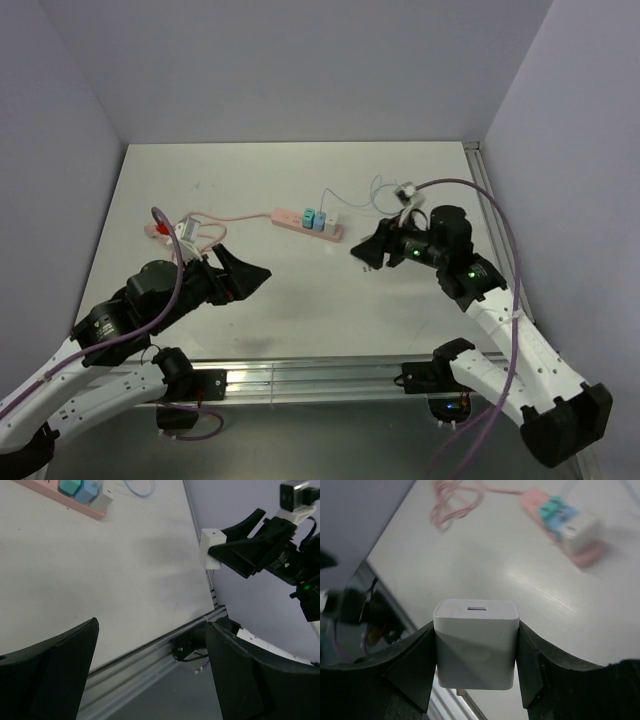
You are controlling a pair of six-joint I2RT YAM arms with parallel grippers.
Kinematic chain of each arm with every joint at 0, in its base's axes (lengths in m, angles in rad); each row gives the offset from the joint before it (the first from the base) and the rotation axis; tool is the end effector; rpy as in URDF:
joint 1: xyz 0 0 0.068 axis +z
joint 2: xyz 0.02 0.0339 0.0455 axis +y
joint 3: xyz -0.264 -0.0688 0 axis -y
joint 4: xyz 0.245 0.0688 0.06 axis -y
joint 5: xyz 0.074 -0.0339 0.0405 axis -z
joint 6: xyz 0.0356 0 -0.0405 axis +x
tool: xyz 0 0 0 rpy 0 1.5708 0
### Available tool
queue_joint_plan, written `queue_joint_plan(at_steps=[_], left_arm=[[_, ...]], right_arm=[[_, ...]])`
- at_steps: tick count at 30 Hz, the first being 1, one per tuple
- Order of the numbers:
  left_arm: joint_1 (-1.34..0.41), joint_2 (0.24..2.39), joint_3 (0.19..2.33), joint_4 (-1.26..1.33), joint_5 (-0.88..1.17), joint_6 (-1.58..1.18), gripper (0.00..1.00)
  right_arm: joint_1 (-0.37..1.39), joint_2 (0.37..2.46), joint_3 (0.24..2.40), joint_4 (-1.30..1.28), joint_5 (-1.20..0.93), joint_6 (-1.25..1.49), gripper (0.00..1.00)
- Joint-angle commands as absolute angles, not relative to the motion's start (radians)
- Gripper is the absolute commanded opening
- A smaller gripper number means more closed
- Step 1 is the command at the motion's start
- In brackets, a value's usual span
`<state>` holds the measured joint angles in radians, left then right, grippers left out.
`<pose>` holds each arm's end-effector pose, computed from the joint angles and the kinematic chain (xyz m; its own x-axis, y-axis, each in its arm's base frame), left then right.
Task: Insert the plug
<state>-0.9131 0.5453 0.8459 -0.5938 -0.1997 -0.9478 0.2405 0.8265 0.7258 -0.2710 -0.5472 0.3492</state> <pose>0.0758 -0.0865 0.3488 -0.6388 -0.4752 -0.6051 0.2414 0.6230 -0.7440 0.1784 0.0628 0.3048 -0.5621 0.1630 -0.8108 -0.5128 0.7005 0.4963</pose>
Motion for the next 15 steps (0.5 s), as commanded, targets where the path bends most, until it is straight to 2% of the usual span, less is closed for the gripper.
queue_joint_plan(at_steps=[1,2,5,10,15], left_arm=[[-0.91,0.581,0.922,-0.647,-0.107,-0.991,0.93],[-0.91,0.607,0.931,-0.661,-0.103,-1.0,0.93],[-0.91,0.661,0.962,-0.719,-0.081,-1.023,0.93],[-0.91,0.698,0.924,-0.695,-0.009,-1.054,0.89],[-0.91,0.68,0.871,-0.624,0.021,-1.107,0.81]], right_arm=[[0.495,0.844,0.862,-0.244,-0.557,0.178,0.0],[0.628,0.853,0.903,-0.273,-0.502,0.151,0.0],[0.858,0.894,0.968,-0.345,-0.383,0.046,0.0],[1.084,0.995,1.016,-0.403,-0.198,-0.057,0.0],[1.267,1.06,0.968,-0.348,0.034,-0.089,0.0]])
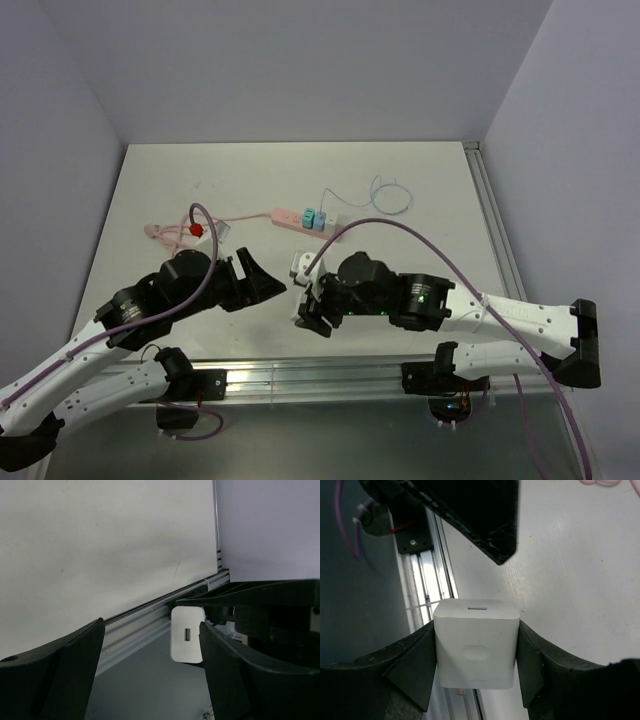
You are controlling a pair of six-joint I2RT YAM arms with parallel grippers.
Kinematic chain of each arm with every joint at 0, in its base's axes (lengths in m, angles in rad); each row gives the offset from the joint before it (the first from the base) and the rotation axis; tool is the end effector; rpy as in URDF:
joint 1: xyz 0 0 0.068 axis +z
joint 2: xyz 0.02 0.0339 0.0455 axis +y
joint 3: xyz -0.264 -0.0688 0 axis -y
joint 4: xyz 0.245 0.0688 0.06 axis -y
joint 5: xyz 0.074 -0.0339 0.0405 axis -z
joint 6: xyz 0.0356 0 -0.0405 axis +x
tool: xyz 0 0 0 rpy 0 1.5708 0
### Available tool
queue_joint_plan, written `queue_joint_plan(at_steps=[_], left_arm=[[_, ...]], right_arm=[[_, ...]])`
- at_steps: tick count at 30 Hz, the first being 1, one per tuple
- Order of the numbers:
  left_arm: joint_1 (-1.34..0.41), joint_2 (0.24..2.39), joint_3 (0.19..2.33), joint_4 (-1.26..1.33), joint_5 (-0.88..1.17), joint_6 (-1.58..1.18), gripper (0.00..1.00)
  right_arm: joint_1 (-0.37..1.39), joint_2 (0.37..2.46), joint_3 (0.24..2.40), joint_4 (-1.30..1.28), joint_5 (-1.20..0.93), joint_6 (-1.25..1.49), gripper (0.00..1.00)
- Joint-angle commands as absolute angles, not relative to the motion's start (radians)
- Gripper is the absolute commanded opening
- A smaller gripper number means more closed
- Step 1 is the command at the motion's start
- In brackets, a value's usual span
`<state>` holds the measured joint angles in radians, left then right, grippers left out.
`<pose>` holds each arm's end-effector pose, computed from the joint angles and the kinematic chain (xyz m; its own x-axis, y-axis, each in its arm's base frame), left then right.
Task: Insert the plug
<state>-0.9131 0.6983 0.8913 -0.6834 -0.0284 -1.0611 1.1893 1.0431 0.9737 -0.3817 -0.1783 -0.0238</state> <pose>0.0885 -0.1129 0.3375 -0.8176 -0.3688 -0.4421 0.1272 0.6332 -0.7635 0.0812 0.2193 0.3369 -0.1391 -0.4097 -0.9016 -0.9764 0.2086 0.0559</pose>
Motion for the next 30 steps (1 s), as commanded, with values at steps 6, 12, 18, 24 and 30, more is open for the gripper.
queue_joint_plan(at_steps=[6,12,18,24,30], left_arm=[[-0.91,0.733,0.845,-0.607,0.12,-1.094,0.78],[-0.91,0.73,0.786,-0.526,0.24,-1.083,0.71],[-0.91,0.732,0.747,-0.459,0.307,-1.078,0.68],[-0.91,0.773,0.755,-0.44,0.319,-1.072,0.68],[-0.91,0.804,0.746,-0.433,0.339,-1.063,0.63]], right_arm=[[1.361,1.094,0.927,-0.279,0.147,-0.11,0.0],[1.367,1.066,0.934,-0.265,0.164,-0.126,0.0],[1.367,1.049,0.945,-0.271,0.155,-0.132,0.0],[1.371,1.055,0.965,-0.278,0.132,-0.132,0.0],[1.376,1.054,0.966,-0.265,0.155,-0.133,0.0]])
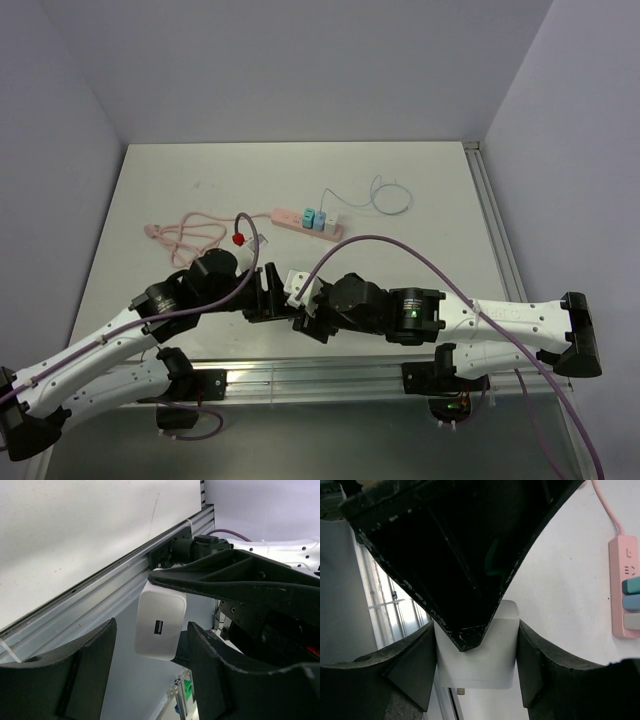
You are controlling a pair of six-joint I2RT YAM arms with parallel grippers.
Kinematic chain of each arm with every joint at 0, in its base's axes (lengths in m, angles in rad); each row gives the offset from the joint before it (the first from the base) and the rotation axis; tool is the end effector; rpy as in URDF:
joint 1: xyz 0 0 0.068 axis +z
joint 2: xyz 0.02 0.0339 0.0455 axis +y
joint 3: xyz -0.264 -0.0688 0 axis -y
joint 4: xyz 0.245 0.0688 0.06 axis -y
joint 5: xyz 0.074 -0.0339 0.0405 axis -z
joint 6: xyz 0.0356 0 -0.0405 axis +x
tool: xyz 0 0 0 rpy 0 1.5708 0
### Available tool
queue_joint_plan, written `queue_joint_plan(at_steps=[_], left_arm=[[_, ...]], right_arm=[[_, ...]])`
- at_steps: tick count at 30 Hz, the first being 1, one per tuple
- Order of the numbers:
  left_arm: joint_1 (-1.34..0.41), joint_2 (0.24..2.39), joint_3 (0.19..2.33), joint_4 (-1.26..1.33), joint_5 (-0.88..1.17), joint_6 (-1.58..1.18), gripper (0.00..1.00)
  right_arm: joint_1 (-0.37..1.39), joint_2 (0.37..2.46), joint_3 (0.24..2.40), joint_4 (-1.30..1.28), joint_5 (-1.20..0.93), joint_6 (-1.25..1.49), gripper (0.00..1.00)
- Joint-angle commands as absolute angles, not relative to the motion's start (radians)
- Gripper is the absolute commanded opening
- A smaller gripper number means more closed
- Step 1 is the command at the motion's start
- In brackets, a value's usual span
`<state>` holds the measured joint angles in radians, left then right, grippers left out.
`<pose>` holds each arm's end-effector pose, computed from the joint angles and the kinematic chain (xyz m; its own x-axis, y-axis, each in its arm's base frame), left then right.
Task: Insert the plug
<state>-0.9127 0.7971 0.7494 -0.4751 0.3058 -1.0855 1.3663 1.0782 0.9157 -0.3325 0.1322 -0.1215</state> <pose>0.0996 -0.1463 0.2967 -0.9509 -0.1491 -0.2712 0.1562 0.5252 -0.8365 0.0539 0.2368 0.3138 0.0190 -0.4999 -0.8659 -0.9518 0.2562 -0.1688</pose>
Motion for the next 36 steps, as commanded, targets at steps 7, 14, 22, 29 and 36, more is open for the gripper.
queue_joint_plan(at_steps=[7,14,22,29,36], left_arm=[[-0.91,0.827,0.729,-0.416,0.36,-1.058,0.58],[-0.91,0.845,0.712,-0.342,0.414,-1.069,0.35],[-0.91,0.871,0.695,-0.29,0.451,-1.083,0.0],[-0.911,0.827,0.788,-0.454,0.257,-1.002,0.0],[-0.908,0.815,0.911,-0.595,0.005,-0.827,0.0]], right_arm=[[1.378,1.046,0.971,-0.252,0.146,-0.137,0.0],[1.378,1.042,0.965,-0.244,0.152,-0.135,0.0],[1.378,1.016,0.931,-0.213,0.231,-0.121,0.0],[1.376,0.965,0.882,-0.206,0.374,-0.034,0.89],[1.376,0.773,0.726,-0.195,0.466,0.107,0.94]])
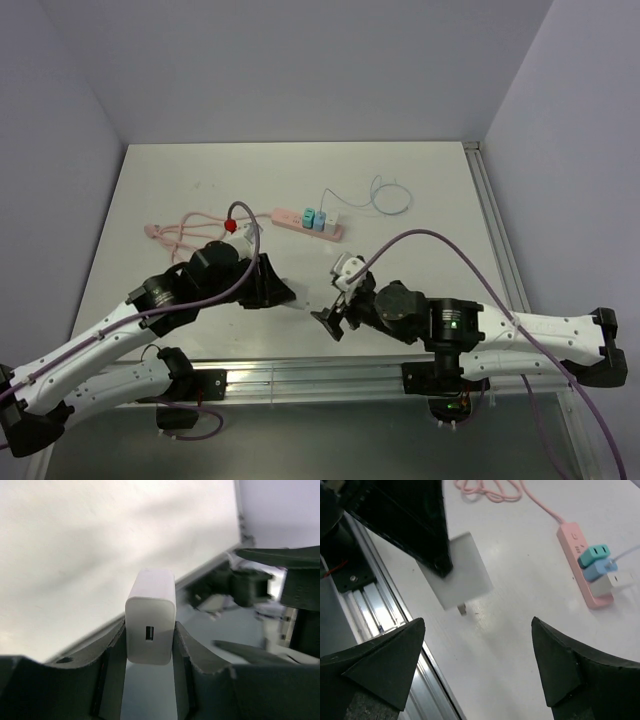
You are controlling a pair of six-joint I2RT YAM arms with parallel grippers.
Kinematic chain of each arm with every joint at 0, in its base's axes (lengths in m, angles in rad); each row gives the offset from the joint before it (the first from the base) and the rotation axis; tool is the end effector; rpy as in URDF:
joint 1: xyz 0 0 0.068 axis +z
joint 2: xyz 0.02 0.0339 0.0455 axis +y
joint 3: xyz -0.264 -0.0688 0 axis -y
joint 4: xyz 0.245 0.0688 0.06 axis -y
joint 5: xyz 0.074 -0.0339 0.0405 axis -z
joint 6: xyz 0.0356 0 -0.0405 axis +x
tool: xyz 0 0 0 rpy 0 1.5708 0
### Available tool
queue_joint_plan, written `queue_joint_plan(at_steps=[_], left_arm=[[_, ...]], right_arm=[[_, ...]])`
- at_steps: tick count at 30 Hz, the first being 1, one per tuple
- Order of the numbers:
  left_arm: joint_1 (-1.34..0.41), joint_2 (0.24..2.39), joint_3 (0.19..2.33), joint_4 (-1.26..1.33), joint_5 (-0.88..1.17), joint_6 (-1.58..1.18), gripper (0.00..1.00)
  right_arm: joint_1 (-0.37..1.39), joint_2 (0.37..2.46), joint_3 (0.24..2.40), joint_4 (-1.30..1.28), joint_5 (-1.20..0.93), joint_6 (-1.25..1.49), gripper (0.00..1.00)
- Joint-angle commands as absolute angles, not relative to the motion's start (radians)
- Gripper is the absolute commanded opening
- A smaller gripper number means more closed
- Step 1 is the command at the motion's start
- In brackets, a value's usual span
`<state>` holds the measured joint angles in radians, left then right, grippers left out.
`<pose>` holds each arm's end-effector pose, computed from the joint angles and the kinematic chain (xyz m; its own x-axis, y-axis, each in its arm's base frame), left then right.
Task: Insert the plug
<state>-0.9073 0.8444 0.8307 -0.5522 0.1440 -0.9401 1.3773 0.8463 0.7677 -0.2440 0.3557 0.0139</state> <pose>0.1085 -0.1471 0.3089 -0.8847 -0.1661 -0.4356 0.2371 0.6443 -0.7271 0.0498 0.1898 0.3177 -0.0729 -0.3041 -0.9499 -0.8555 0.5086 -0.0972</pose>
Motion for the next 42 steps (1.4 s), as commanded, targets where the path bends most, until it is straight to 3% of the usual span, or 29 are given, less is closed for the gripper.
queue_joint_plan(at_steps=[1,6,15,25,33,42], left_arm=[[-0.91,0.81,0.925,-0.61,-0.093,-0.777,0.0],[-0.902,0.877,1.029,-0.658,-0.302,-0.588,0.0],[-0.707,1.156,1.271,-0.63,-0.184,-0.305,0.0],[-0.551,1.561,1.603,-0.627,-0.075,-0.164,0.0],[-0.535,1.798,1.723,-0.617,-0.012,-0.126,0.0],[-0.522,2.023,1.885,-0.729,0.017,-0.15,0.0]], right_arm=[[1.374,0.728,0.715,-0.215,0.494,0.153,0.94],[1.358,0.635,0.683,-0.317,0.58,0.296,0.96],[1.304,0.69,0.75,-0.546,0.621,0.58,0.94],[1.195,0.736,0.733,-0.587,0.522,0.731,0.93],[1.072,0.752,0.701,-0.618,0.445,0.765,0.93],[1.049,0.759,0.664,-0.578,0.399,0.744,0.92]])
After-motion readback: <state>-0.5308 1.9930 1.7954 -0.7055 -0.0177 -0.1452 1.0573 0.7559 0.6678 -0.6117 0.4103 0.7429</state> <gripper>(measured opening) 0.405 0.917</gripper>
